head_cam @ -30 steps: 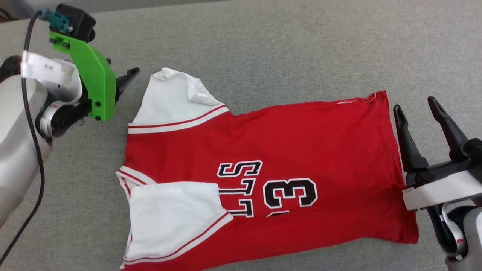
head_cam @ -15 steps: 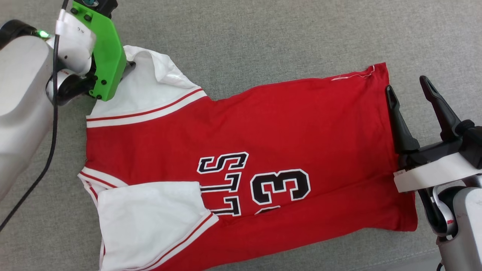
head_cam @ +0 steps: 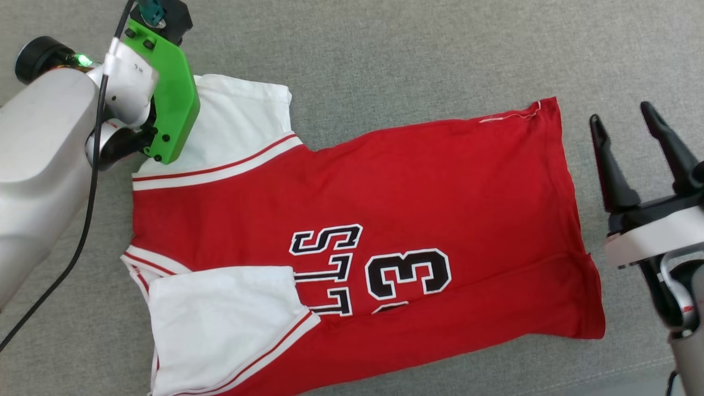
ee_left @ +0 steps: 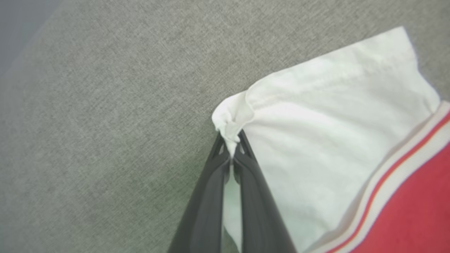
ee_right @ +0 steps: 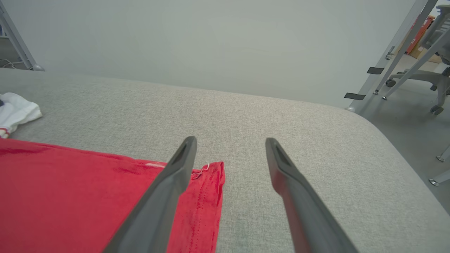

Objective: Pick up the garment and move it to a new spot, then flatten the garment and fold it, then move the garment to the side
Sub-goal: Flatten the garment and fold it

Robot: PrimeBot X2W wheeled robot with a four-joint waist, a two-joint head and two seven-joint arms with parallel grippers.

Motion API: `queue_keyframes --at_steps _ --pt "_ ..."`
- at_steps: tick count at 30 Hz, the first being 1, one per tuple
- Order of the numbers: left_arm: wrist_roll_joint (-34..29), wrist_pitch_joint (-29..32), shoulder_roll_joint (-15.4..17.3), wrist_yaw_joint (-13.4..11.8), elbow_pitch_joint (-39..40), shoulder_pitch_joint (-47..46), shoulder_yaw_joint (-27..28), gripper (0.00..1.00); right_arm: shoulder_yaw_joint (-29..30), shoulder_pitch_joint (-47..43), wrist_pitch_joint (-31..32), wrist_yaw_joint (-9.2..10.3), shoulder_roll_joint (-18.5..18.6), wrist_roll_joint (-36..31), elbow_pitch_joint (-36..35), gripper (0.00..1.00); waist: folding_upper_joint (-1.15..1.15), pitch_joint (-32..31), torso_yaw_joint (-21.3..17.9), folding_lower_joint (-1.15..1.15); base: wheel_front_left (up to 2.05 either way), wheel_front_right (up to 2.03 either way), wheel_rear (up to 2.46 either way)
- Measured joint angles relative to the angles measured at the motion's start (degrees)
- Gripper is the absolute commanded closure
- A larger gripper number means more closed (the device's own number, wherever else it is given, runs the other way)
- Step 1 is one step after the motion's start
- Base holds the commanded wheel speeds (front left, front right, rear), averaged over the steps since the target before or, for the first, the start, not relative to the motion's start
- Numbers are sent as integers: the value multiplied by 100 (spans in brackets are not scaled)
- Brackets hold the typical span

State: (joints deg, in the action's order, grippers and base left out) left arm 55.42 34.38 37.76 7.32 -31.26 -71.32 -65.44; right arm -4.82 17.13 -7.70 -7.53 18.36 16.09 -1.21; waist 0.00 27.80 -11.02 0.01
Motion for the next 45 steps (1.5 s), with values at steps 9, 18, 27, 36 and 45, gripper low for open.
queue_keyframes --at_steps 9,18,27,36,45 --pt "-11 -833 -3 0 407 86 -23 100 -471 652 1414 0 1321 810 248 0 0 -422 307 0 0 0 0" --pt "-148 -1144 -65 -80 1023 141 -33 100 -1566 1374 3650 0 2313 2249 547 0 0 -596 777 -1 0 0 0" --pt "-298 -1216 -131 -187 1390 137 -35 100 -2316 2074 4689 0 2650 2705 1067 0 0 -376 1071 -1 0 0 0" --pt "-332 -1314 -142 -203 1482 81 -7 100 -2887 2470 4568 1 2417 2693 1890 0 0 -95 1212 -1 0 0 0" --pt "-342 -1427 -143 -202 1380 76 1 100 -3161 2566 4069 8 2441 3050 2178 100 0 -72 1202 -1 0 0 0"
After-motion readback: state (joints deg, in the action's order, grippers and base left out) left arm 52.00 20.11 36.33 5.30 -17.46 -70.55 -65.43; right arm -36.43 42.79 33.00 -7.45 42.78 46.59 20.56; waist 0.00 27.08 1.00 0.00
